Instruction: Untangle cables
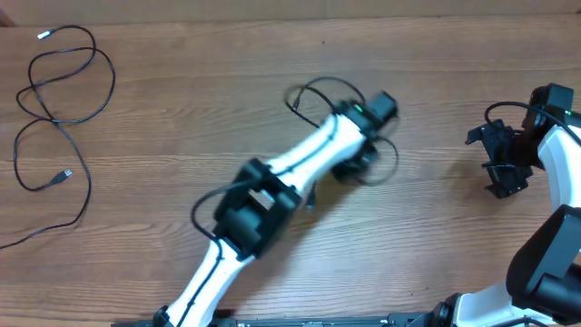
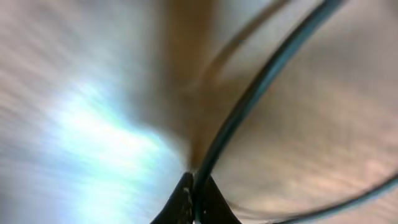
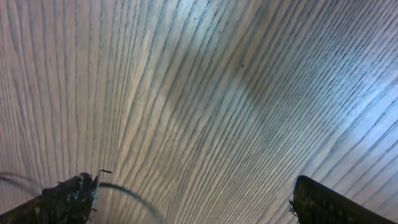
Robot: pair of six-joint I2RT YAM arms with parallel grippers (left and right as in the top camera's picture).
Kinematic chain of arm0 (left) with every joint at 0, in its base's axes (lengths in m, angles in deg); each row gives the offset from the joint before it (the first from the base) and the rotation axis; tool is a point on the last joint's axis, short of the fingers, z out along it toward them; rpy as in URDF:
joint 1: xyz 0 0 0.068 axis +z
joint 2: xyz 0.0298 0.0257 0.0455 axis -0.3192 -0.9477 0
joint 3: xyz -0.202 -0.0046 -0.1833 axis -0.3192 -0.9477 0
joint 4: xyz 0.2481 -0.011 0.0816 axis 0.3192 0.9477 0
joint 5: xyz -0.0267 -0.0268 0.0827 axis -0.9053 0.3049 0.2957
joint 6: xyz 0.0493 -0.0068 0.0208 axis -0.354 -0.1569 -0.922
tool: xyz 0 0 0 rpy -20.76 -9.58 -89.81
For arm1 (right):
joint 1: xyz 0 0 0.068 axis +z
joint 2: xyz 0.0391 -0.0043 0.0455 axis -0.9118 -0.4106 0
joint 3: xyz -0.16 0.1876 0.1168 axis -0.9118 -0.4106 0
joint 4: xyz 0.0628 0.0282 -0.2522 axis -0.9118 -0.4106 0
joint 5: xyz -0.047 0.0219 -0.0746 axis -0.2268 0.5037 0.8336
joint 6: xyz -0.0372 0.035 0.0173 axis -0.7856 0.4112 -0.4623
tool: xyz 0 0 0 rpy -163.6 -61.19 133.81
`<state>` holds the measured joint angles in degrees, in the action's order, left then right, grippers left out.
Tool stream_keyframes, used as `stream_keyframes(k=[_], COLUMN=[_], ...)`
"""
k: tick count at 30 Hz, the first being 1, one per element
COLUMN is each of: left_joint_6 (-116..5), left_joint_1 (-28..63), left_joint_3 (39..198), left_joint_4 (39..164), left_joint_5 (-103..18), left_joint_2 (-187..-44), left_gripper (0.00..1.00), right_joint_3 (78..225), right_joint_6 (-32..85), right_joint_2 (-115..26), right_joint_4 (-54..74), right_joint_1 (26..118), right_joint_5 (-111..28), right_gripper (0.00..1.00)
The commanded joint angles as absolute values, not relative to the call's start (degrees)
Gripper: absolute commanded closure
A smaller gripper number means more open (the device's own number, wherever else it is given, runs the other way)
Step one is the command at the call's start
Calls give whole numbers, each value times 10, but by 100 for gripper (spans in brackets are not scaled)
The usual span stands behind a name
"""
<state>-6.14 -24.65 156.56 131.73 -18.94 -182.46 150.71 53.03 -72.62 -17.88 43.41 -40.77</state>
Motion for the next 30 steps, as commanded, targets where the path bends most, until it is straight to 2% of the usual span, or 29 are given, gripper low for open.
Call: stream_keyframes(k=[1,2,4,8,10,12,14,16,19,20,23,26,28,30], left_joint_6=[-347,-463,-585,-692,-744,-808,-858,-881,-887,-904,-968,-970,-968,-940], left_joint_1=[-143,-109,-65,43,81,119,140,157,179,184,194,195,193,193], left_joint_3=[1618,1625,1631,1633,1633,1631,1631,1630,1637,1646,1715,1829,1895,1903], left_joint_4=[1348,1331,1308,1235,1210,1216,1247,1264,1207,1181,1121,1117,1187,1238], left_joint_5=[98,105,110,102,35,-107,-154,-58,210,263,296,229,43,-37], left_joint_2=[-1724,-1702,-1677,-1637,-1631,-1636,-1644,-1652,-1649,-1647,-1639,-1635,-1634,-1634], left_gripper=[96,96,96,96,96,96,96,96,96,96,96,96,96,96], right_joint_3=[1521,1521,1521,1521,1521,1521,1521,1521,1521,1521,1521,1521,1521,1521], right_joint_6=[526,526,526,526,526,526,526,526,526,526,526,526,526,529], right_joint_2=[-725,-725,-725,-725,-725,-725,-725,-725,-725,-725,-725,-725,-725,-725], right_joint_4=[-177,-177,-177,-177,-177,-177,-177,-180,-186,-187,-187,-187,-187,-188], right_joint_1=[436,436,436,436,436,436,436,436,436,436,436,436,436,436], right_joint_5=[-403,-404,-404,-404,-404,-404,-404,-409,-410,-410,-410,-410,-410,-410], right_gripper=[0,0,0,0,0,0,0,0,0,0,0,0,0,0])
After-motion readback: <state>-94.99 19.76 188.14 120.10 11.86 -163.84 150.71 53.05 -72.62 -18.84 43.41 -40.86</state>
